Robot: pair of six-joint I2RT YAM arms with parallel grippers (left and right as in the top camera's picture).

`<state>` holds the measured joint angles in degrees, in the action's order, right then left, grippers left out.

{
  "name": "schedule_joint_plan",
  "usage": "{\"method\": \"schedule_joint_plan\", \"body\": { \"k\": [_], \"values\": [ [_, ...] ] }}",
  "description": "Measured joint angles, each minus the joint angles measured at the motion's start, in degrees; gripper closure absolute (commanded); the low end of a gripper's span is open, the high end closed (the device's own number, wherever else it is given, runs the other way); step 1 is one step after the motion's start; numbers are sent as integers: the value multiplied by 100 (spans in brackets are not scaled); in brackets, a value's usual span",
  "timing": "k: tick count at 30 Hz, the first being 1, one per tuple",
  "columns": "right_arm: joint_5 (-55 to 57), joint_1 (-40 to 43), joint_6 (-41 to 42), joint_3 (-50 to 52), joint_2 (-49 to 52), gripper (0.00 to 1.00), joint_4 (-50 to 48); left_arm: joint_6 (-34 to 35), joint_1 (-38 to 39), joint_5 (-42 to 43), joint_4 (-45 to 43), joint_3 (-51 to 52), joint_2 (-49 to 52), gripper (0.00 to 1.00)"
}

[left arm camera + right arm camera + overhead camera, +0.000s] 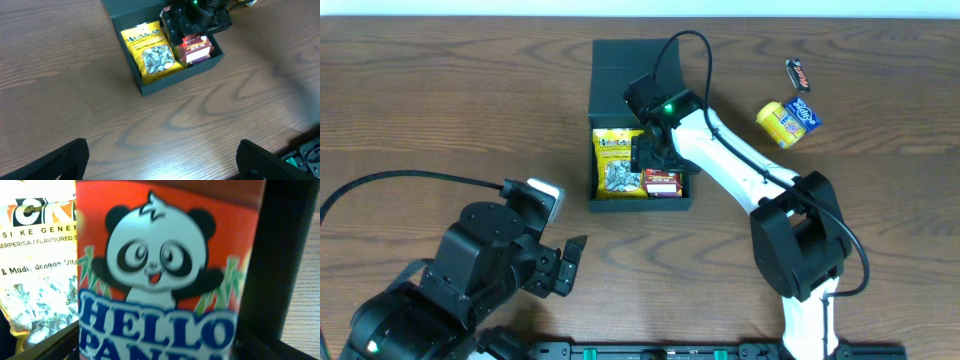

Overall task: Pack container
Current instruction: 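Lower the Hello Panda box into the box beside the PRETZ box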

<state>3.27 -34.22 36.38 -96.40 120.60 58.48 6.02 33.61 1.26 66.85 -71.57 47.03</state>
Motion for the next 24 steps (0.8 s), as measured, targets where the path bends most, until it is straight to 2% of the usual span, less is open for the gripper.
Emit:
{"method": "schedule_joint_plan", "body": {
  "k": [5, 12, 22, 24],
  "values": [
    [-87, 0, -28, -39, -2, 13, 90, 0, 0, 2, 0, 0, 0, 5],
    [-153, 0, -94, -490, -13, 9, 732, 0, 0, 0, 0, 0, 0, 5],
    [-225, 0, -166, -1176, -35, 11, 1375, 0, 0, 0, 0, 0, 0, 5],
    [-232, 0, -212, -1329, -35, 15, 1451, 0, 0, 0, 0, 0, 0, 5]
  ]
}}
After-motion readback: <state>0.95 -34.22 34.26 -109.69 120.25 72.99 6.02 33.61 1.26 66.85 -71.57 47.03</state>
